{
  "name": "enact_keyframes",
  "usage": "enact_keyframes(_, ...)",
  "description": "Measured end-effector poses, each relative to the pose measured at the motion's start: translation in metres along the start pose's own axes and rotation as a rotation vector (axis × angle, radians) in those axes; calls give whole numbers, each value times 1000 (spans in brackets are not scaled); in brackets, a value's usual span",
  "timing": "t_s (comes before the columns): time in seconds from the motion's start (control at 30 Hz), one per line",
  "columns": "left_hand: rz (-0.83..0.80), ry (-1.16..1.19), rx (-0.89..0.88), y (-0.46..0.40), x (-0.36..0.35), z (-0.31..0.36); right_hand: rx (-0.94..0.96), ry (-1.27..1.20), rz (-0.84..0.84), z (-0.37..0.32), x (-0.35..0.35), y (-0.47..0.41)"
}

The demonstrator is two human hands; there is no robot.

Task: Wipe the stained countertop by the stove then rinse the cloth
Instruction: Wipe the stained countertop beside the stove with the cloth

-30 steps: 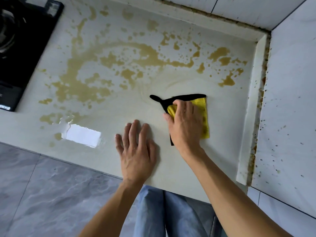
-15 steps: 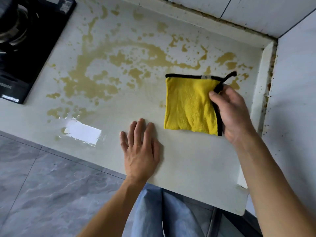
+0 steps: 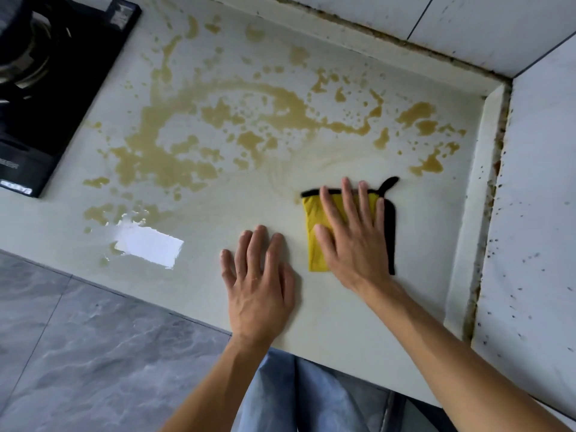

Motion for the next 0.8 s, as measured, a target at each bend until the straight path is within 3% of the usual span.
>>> enact_keyframes(0.1,14,2,-6,0,-1,-2,221,-20,26,-42,-16,16)
enact_keyframes(0.2,9,-2,-8,1,-3,-3,319,-38,30,-57,-11,-11)
enact_keyframes(0.33,-10,-15,-10,0,-5,-3,201,-4,-5,-31,12,-87)
enact_keyframes(0.43,-23,-24,-13,2,-8,-3,67,-84,27,12,19,-93)
enact_keyframes(0.53,-28,-23,-20,0,-9,-3,104,-30,72,15,9,-45)
enact_keyframes(0.63,-6,-25,-27,1,-6,-2,217,-14,38,-29,-9,-16)
enact_keyframes(0.8,12,-35,-13,0,-4,-2,355,2,-4,-70,2,-90)
Point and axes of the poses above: each hand's wrist, its own y-axis away from the middle knuckle, its own x-axis out of the back of the hand, z = x × y, the point moved 9 cm from there along -y, towards the middle knuckle, and after that the axes turned 6 degrees about -z, right-handed, at the moved point
